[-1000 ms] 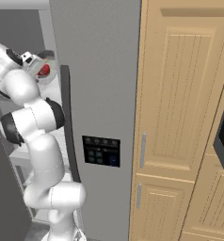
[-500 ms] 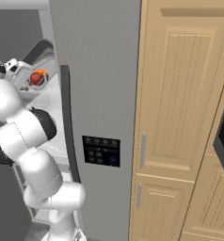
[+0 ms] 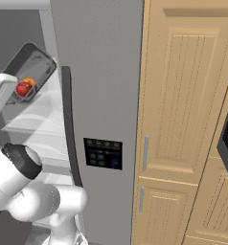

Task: Place the tupperware containing the shrimp and onion meal in the microwave. Close the microwave door and press the start button to reheat the meal.

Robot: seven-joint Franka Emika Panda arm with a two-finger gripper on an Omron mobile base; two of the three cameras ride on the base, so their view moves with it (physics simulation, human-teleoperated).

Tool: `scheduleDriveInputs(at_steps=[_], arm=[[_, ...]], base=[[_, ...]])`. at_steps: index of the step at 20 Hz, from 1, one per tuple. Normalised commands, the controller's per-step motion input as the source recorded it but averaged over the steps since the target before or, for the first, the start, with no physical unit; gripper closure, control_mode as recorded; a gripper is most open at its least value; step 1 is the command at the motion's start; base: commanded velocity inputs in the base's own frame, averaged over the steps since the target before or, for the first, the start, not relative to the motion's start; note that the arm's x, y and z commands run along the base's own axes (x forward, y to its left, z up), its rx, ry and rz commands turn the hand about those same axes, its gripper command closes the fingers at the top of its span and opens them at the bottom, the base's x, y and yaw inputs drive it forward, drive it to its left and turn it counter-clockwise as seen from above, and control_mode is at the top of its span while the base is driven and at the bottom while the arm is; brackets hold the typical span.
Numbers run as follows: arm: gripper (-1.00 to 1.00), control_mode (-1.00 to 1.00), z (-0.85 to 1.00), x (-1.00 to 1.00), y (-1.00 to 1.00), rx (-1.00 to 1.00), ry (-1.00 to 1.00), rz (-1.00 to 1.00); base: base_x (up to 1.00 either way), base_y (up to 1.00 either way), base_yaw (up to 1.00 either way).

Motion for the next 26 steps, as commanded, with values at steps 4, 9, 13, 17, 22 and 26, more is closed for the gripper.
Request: scheduleDriveInputs(at_steps=[4,9,13,17,22,26], arm=[[1.0,-1.0,0.18,-1.0,0.0,0.01,0.04,0.14],[1.0,-1.0,0.26,-1.0,-0.05,0.04,0.03,0.18],[1.0,-1.0,0.25,-1.0,-0.21,0.11,0.06,0.15],[1.0,-1.0,0.15,-1.0,-0.37,0.11,0.13,0.12],[1.0,-1.0,0.03,-0.89,-0.7,0.02,0.14,0.02],[1.0,-1.0,0.0,-0.56,-0.79,-0.01,0.03,-0.1]], base=[[0.0,0.0,0.0],[0.0,0.0,0.0],[0.0,0.0,0.0],[0.0,0.0,0.0],[0.0,0.0,0.0],[0.0,0.0,0.0]])
